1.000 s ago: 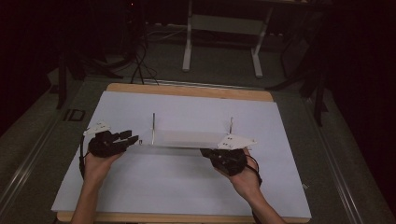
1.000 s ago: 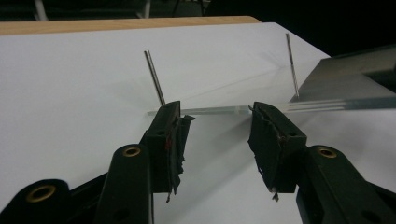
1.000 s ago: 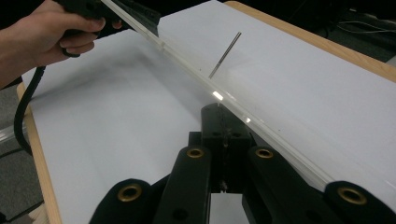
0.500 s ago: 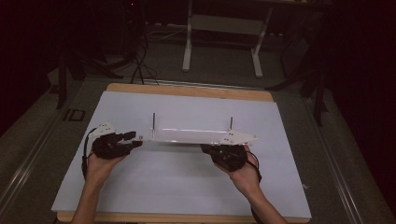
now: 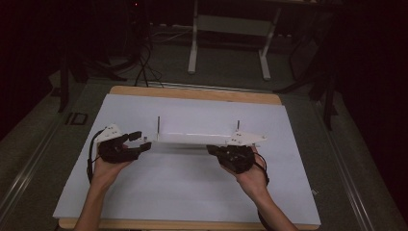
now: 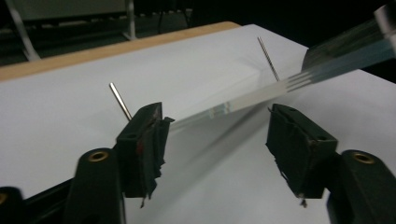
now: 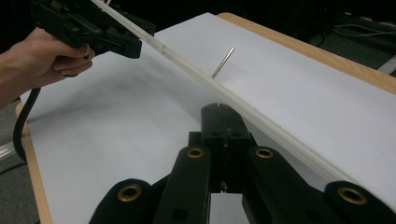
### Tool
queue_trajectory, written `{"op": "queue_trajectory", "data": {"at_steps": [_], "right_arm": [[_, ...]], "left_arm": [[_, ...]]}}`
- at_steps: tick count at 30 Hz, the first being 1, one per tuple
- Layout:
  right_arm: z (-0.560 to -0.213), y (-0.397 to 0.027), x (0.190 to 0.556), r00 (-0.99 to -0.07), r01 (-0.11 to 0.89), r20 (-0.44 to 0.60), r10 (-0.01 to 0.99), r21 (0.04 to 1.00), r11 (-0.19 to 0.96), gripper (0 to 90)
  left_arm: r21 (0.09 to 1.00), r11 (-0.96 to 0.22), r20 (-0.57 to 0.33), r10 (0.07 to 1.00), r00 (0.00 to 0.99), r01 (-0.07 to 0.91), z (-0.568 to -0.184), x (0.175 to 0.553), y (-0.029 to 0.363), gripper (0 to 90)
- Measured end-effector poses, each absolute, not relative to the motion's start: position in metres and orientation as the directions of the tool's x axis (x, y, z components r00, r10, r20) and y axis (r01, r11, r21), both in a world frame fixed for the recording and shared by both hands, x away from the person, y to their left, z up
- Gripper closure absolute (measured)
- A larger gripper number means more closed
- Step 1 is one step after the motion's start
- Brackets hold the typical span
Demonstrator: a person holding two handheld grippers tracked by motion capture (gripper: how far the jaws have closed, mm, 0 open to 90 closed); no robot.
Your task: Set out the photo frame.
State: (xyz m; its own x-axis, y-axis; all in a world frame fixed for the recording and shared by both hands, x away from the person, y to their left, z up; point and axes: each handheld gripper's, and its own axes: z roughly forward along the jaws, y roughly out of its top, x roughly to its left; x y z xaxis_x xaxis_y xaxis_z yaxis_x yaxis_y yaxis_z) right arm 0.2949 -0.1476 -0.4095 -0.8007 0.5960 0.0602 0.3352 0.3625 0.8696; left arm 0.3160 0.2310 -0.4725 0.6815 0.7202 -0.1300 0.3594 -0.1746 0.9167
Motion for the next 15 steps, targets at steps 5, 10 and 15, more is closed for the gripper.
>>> {"op": "queue_trajectory", "data": {"at_steps": [5, 10, 15], "right_arm": [[-0.408, -0.147, 0.297, -0.799, 0.338, 0.064, 0.598, 0.87, 0.358, 90.0], [-0.408, -0.147, 0.298, -0.798, 0.338, 0.066, 0.6, 0.872, 0.353, 90.0], [-0.408, -0.147, 0.298, -0.797, 0.34, 0.07, 0.6, 0.873, 0.351, 90.0]], "left_arm": [[0.928, -0.198, -0.091, 0.702, 0.707, 0.317, -0.468, 0.316, 0.222, 34.8], [0.928, -0.225, -0.058, 0.703, 0.709, 0.298, -0.467, 0.317, 0.217, 35.2], [0.939, -0.237, -0.014, 0.696, 0.718, 0.248, -0.462, 0.316, 0.211, 39.8]]}}
